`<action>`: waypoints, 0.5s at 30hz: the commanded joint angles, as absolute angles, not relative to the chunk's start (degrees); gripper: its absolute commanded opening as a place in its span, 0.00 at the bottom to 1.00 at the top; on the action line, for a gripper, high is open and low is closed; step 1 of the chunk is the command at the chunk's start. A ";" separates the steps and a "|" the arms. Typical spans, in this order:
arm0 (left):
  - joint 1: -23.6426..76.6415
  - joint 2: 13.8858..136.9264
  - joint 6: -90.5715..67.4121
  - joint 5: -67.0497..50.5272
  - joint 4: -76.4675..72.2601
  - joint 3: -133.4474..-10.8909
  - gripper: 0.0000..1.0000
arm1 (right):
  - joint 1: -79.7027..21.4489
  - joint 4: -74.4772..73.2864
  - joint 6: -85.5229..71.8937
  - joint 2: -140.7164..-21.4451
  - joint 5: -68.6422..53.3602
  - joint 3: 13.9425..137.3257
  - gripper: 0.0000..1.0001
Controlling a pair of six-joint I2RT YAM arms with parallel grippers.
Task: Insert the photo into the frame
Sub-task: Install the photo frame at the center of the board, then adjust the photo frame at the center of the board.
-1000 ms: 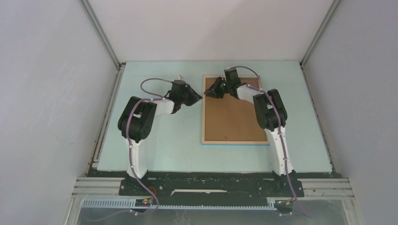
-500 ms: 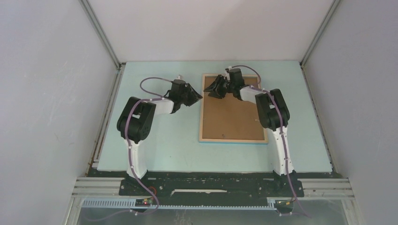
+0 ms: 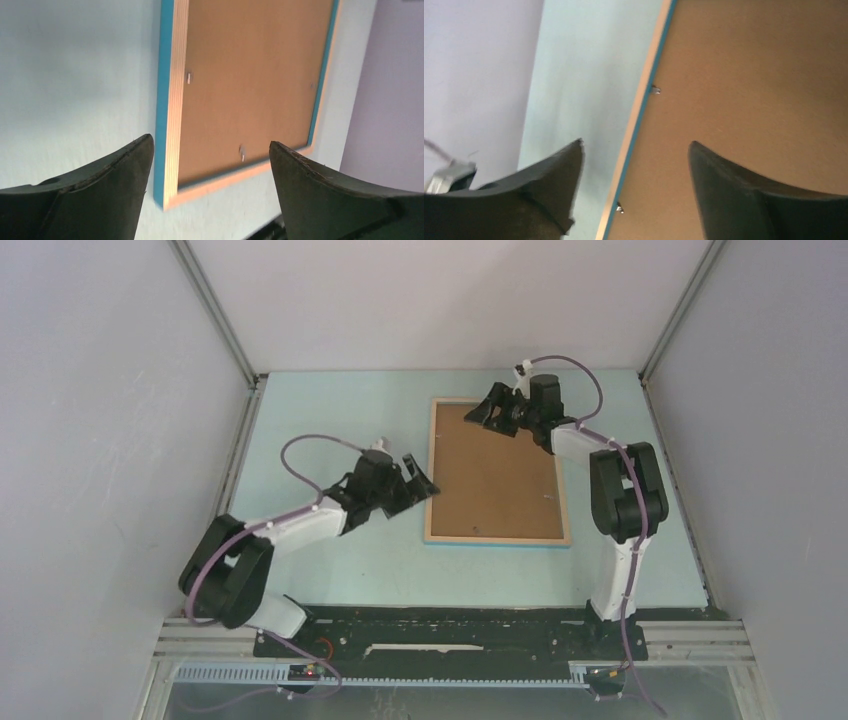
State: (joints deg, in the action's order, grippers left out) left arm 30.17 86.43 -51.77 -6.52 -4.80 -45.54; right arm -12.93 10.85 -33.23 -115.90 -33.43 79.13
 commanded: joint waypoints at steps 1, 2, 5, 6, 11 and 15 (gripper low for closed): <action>38.95 77.67 -63.01 -0.47 7.04 -40.44 0.93 | -14.60 7.89 -25.08 -110.49 -25.33 76.36 0.97; 41.86 76.60 -66.40 3.25 11.06 -40.97 0.94 | -15.34 5.52 -23.20 -109.43 -19.85 76.18 0.99; 48.63 75.68 -78.24 8.26 18.79 -42.04 1.00 | -19.85 0.85 -16.67 -105.71 -4.43 75.31 1.00; 50.27 76.00 -82.32 8.11 19.07 -41.78 1.00 | -21.55 0.34 -15.89 -104.35 1.70 74.82 1.00; 54.31 79.18 -99.96 6.14 16.42 -40.43 0.90 | -28.61 1.33 -13.27 -100.12 30.49 70.63 1.00; 54.67 81.04 -108.18 8.85 13.36 -40.78 0.84 | -25.81 1.63 -14.57 -100.27 18.22 68.80 1.00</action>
